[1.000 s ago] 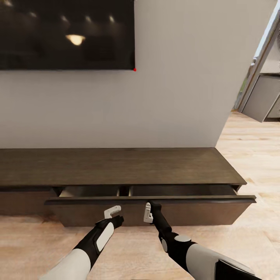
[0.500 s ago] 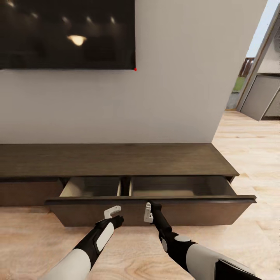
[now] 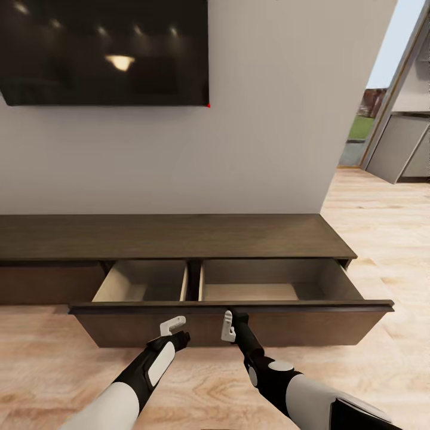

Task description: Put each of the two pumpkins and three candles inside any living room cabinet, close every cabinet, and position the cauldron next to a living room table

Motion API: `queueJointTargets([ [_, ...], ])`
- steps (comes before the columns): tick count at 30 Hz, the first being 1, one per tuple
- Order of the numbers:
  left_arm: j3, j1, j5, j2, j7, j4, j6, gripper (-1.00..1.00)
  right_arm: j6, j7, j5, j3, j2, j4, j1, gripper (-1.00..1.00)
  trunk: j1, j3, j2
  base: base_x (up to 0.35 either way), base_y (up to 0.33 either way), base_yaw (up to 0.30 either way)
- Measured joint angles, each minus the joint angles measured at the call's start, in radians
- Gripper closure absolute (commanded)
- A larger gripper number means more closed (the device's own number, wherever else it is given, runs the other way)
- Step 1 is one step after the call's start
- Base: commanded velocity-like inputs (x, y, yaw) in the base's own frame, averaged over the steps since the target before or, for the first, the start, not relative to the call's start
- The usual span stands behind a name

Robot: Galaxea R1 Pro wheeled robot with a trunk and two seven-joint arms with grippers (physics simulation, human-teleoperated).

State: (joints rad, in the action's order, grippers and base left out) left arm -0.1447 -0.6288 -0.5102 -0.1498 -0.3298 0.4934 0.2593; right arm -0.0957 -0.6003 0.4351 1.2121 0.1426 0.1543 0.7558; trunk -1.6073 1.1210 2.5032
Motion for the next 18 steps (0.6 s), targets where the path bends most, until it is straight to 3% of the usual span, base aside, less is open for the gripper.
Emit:
queueJointTargets([
  [16, 0.000, 0.000, 0.000, 0.000, 0.000, 0.000, 0.000, -1.00, 0.003, 0.004, -0.006, 0.009, 0.003, -0.012, 0.011, 1.00, -0.002, 0.000, 0.000, -0.190, 0.000, 0.000],
  [17, 0.000, 0.000, 0.000, 0.000, 0.000, 0.000, 0.000, -1.00, 0.003, 0.004, -0.007, 0.007, 0.001, -0.009, 0.018, -1.00, -0.007, 0.000, 0.000, -0.175, 0.000, 0.000],
  [18, 0.000, 0.000, 0.000, 0.000, 0.000, 0.000, 0.000, -1.00, -0.001, -0.001, -0.001, -0.008, 0.000, -0.030, 0.002, -1.00, -0.001, 0.000, 0.000, -0.172, 0.000, 0.000],
])
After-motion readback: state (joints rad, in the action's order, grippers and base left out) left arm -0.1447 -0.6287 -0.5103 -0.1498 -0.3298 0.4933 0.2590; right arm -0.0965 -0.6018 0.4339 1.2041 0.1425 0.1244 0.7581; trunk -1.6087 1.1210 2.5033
